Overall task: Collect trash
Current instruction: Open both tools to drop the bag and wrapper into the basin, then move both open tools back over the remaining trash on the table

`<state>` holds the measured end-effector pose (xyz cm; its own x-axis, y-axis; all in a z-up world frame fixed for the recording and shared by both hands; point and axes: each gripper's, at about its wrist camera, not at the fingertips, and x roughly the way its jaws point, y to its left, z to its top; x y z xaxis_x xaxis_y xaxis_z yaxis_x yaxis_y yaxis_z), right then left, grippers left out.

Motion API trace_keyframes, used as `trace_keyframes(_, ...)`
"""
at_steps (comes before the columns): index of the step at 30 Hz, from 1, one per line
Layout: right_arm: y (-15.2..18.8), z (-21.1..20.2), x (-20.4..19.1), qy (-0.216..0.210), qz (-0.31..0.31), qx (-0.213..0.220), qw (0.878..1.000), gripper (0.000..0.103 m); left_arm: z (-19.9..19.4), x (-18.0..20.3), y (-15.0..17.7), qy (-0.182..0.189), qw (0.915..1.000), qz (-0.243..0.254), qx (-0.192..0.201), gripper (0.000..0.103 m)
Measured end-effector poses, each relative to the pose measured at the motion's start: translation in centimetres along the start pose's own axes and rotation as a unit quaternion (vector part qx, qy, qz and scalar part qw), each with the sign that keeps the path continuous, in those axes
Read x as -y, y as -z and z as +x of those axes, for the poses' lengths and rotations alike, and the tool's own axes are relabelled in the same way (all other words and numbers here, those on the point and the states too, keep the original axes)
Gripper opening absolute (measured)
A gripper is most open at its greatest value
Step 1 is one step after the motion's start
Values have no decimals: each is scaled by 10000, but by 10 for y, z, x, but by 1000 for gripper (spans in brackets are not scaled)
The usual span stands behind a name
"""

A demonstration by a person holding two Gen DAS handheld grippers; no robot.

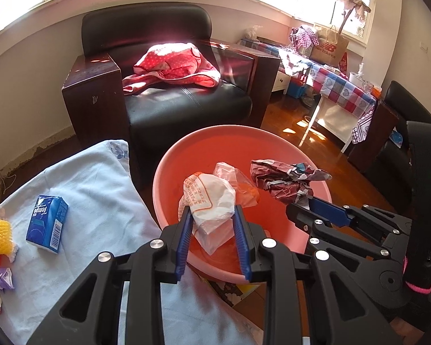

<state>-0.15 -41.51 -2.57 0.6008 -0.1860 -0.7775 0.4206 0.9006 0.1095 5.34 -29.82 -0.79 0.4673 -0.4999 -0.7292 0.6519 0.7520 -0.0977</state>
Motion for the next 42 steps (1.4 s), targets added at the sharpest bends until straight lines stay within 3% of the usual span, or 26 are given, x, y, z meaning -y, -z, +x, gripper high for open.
trace_keyframes(5,-1,-1,0,7,19,24,10000,33,-8,4,0,12,9999,70,125,41)
trace_keyframes(22,-1,-21,-17,-86,-233,257,9994,33,-44,-4,2,-68,9987,32,499,51)
trace_keyframes(42,13,-37,-92,-680,-885,305,9933,33,-111,-94,50,-745,9917,-789,688,56)
